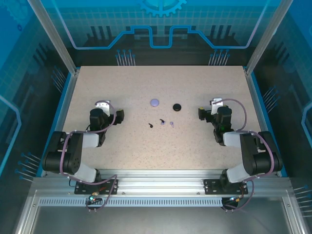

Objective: Insert the wireless bluetooth earbuds into the charging case

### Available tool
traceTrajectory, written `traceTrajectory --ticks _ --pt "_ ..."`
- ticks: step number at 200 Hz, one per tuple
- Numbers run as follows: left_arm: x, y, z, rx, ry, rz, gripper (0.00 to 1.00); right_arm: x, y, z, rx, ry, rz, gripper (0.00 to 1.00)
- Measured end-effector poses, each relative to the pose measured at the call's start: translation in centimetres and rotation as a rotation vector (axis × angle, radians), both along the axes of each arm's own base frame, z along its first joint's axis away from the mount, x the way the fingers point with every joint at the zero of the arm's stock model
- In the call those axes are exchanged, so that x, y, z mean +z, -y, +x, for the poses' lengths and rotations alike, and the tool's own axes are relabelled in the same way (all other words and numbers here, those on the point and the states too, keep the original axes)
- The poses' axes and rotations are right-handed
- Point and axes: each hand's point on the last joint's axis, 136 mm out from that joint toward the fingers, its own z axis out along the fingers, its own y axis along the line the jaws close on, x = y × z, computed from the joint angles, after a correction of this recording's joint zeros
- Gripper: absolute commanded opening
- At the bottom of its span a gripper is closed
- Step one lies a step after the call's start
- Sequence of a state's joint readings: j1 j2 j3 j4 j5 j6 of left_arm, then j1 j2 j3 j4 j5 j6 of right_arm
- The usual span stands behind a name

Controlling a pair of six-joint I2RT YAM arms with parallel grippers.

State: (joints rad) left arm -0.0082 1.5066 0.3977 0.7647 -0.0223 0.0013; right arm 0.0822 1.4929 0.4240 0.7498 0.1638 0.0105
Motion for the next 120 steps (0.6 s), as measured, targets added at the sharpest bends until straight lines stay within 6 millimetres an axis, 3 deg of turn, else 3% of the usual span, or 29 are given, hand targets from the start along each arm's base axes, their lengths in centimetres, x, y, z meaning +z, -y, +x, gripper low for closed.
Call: traceTrajectory --ticks 120 --pt "0.0 -0.1 0.01 0.006 0.0 0.003 0.99 0.01 0.0 0.0 0.0 0.0 0.0 1.0"
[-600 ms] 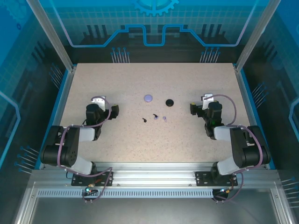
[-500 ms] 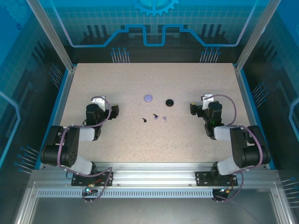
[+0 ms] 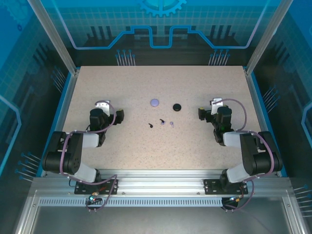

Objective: Insert the wireless bluetooth earbuds into the charging case

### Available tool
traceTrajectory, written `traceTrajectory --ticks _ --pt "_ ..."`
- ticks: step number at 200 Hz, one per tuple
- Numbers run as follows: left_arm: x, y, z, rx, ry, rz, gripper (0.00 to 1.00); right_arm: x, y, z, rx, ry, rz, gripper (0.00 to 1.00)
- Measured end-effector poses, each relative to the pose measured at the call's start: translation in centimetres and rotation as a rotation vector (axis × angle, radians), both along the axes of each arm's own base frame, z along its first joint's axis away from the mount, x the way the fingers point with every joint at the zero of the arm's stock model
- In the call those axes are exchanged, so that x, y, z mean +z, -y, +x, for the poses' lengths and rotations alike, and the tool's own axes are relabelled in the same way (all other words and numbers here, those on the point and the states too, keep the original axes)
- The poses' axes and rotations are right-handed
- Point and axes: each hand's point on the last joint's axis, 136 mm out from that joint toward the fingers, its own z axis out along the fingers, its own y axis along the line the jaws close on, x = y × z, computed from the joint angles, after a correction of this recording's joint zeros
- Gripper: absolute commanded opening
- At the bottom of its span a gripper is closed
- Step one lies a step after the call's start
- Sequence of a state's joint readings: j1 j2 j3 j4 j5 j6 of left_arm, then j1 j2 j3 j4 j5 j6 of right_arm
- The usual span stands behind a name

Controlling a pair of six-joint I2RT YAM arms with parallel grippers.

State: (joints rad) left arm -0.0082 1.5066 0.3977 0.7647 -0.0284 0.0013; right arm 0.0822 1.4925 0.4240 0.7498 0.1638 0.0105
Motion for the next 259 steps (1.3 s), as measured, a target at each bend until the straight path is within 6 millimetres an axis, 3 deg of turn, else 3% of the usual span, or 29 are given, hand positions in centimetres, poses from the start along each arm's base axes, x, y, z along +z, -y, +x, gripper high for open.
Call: traceTrajectory --ticks 102,119,154,169,192,215,259 --pt "0.7 -0.4 -0.4 0.023 -0.026 0.0 0.99 0.2 0.2 -0.1 -0.017 -0.062 0.003 1.0" --pt "2.4 -0.7 -0.2 0.059 -0.051 -0.031 0.99 2.2 0.2 0.2 -0.024 -0.058 0.021 1.0" --pt "8.6 -0.2 1.2 0.08 -0.057 -0.134 0.99 6.3 -0.5 0.3 -0.019 -0.094 0.09 1.0" --pt "9.8 0.6 1.0 0.055 -0.078 -0.183 0.99 7.6 -1.0 0.3 -0.006 -0.129 0.128 1.0" --pt "9.0 2.3 0.2 -0.003 -0.179 -0.275 0.99 8.8 -2.5 0.0 0.048 -0.187 0.193 1.0" --pt "7.3 4.3 -0.1 -0.063 -0.301 -0.377 0.99 8.5 -4.4 -0.7 0.114 -0.272 0.263 1.0" --pt "4.5 7.1 0.4 -0.122 -0.47 -0.537 0.97 7.1 -12.2 -0.7 0.326 -0.445 0.332 1.0"
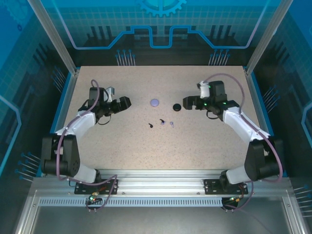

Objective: Insert the wireless bluetooth earbuds into the charging case

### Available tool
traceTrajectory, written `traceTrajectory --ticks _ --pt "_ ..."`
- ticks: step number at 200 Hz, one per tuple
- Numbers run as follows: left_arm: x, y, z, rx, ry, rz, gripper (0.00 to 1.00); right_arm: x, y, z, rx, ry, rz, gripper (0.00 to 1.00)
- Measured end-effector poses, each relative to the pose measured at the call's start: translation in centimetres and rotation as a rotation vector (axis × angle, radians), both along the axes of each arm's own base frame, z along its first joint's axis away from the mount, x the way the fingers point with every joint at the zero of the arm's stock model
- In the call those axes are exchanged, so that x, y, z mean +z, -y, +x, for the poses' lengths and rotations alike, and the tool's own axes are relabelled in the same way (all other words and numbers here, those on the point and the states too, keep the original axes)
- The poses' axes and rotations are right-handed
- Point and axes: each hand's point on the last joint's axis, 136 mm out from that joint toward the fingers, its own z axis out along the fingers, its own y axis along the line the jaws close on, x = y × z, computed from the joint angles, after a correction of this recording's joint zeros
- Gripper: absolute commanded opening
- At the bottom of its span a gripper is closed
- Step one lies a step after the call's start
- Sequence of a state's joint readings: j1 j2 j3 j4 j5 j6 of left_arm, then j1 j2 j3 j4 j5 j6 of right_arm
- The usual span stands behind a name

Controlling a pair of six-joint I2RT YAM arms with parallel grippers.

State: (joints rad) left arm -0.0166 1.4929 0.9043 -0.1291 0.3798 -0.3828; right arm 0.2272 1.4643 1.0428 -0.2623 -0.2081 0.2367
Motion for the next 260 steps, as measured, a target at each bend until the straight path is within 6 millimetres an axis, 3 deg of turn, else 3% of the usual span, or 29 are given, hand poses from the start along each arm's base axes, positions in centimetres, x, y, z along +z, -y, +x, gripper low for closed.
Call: traceTrajectory --ticks 16,43,62,83,129,157,260 --pt "-0.8 1.2 0.6 -0.021 -0.041 -0.033 0.91 -0.7 -2.9 0.1 0.069 -0.048 0.007 0.98" --pt "-2.1 3.8 1.5 -0.073 -0.098 -0.073 0.86 -2.1 -7.2 0.9 0.153 -0.131 0.022 0.83" --pt "-2.6 5.5 2.1 -0.103 -0.122 -0.09 0.84 -3.0 -9.4 1.9 0.189 -0.184 0.038 0.7" --pt "-2.7 7.0 2.9 -0.129 -0.13 -0.103 0.83 -4.3 -11.0 3.0 0.195 -0.248 0.062 0.63" --pt "-3.2 8.8 5.6 -0.148 -0.138 -0.119 0.75 -8.0 -12.6 4.8 0.16 -0.372 0.085 0.51" --pt "-4.3 9.1 7.1 -0.143 -0.165 -0.122 0.7 -9.3 -13.5 5.9 0.138 -0.416 0.1 0.36" --pt "-7.3 11.4 8.8 -0.168 -0.243 -0.146 0.58 -11.5 -15.3 8.9 0.105 -0.494 0.131 0.31"
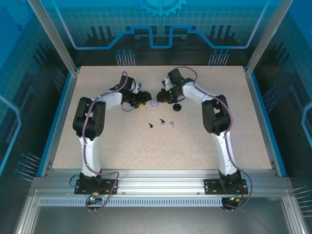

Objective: Insert the wireless bluetooth earbuds into the charging case

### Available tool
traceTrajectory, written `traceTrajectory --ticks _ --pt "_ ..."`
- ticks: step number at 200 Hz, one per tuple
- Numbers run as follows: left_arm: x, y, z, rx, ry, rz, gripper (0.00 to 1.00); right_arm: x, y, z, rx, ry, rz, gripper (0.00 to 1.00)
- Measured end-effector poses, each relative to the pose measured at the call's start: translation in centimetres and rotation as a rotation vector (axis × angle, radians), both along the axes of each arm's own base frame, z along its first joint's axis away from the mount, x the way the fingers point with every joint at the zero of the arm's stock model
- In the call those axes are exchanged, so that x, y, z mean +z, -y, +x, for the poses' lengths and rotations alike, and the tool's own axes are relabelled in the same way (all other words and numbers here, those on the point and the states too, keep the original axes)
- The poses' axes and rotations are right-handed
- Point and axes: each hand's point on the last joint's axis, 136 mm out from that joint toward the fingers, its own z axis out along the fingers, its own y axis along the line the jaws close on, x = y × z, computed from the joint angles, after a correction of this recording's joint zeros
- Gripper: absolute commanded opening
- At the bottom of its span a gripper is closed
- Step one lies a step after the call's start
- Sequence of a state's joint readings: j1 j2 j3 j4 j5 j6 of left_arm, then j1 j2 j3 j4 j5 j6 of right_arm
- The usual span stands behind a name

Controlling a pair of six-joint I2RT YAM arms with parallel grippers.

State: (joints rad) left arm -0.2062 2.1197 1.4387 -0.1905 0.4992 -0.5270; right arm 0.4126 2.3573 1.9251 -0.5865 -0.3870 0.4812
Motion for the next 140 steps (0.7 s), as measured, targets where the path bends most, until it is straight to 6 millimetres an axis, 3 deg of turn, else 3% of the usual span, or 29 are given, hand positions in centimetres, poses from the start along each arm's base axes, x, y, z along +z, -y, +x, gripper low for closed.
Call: traceTrajectory --ticks 56,140 --pt "-1.1 0.2 -0.2 0.006 -0.042 -0.007 0.54 -2.2 0.0 -0.7 -0.006 -0.07 -0.004 0.3" --pt "-1.7 0.7 0.4 -0.002 -0.056 -0.022 0.55 -2.2 -0.4 -0.7 -0.004 -0.082 0.021 0.31"
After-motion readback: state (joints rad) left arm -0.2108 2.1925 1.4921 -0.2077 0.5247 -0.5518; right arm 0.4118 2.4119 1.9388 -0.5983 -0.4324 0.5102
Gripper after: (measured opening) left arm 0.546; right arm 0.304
